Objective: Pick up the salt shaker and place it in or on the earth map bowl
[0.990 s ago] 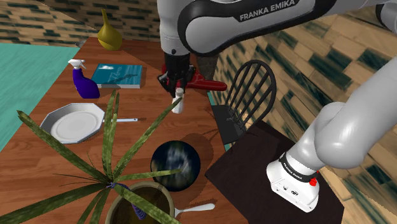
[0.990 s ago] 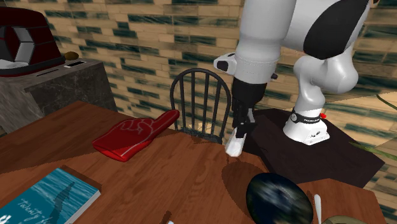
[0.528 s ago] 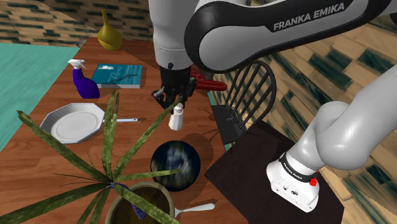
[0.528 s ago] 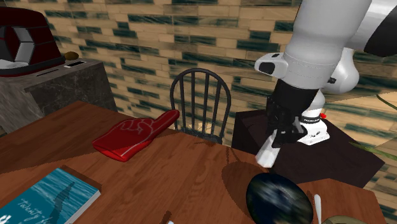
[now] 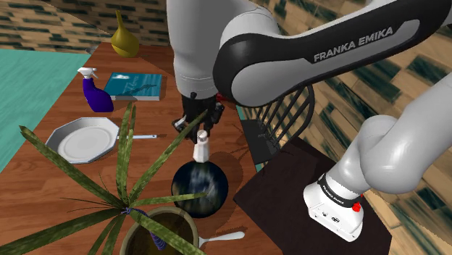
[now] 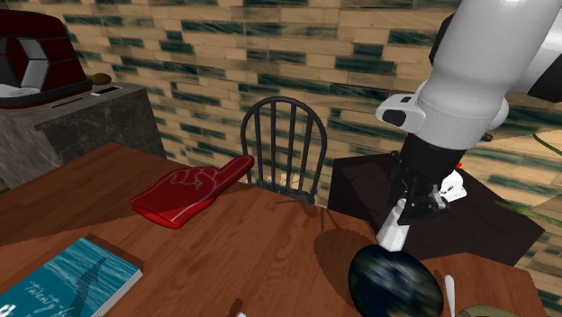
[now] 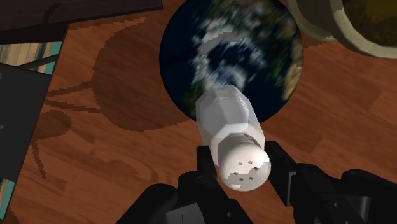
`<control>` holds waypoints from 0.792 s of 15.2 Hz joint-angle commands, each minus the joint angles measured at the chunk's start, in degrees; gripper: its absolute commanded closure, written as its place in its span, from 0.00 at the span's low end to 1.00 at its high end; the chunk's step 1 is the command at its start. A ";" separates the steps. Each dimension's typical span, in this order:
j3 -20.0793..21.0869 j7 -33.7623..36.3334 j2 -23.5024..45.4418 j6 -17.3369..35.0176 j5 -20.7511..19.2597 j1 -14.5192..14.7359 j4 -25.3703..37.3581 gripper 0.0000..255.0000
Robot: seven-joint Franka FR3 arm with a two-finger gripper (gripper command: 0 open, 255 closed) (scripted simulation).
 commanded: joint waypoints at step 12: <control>0.60 2.67 4.86 9.98 -2.70 -0.03 -5.70 1.00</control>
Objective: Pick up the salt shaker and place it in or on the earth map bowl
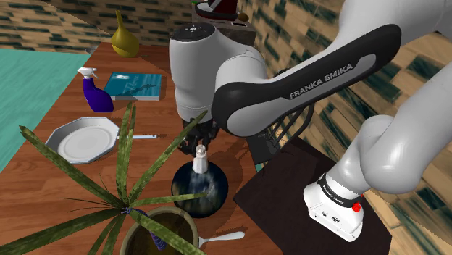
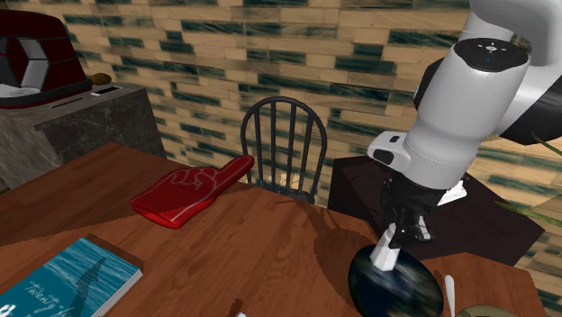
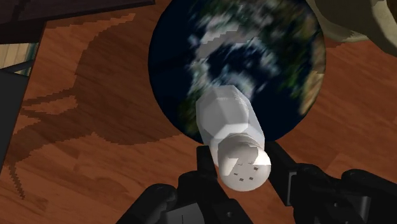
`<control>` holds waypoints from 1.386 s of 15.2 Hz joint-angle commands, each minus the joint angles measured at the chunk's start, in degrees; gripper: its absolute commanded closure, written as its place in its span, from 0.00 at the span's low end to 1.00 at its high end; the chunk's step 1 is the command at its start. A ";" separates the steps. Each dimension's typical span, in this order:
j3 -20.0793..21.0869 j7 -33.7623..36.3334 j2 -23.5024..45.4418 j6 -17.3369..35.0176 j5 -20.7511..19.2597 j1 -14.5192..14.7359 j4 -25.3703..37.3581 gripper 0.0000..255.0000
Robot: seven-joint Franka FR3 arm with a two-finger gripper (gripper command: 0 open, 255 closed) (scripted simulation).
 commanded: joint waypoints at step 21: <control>0.05 -0.90 -2.36 -5.12 1.45 0.21 3.08 0.00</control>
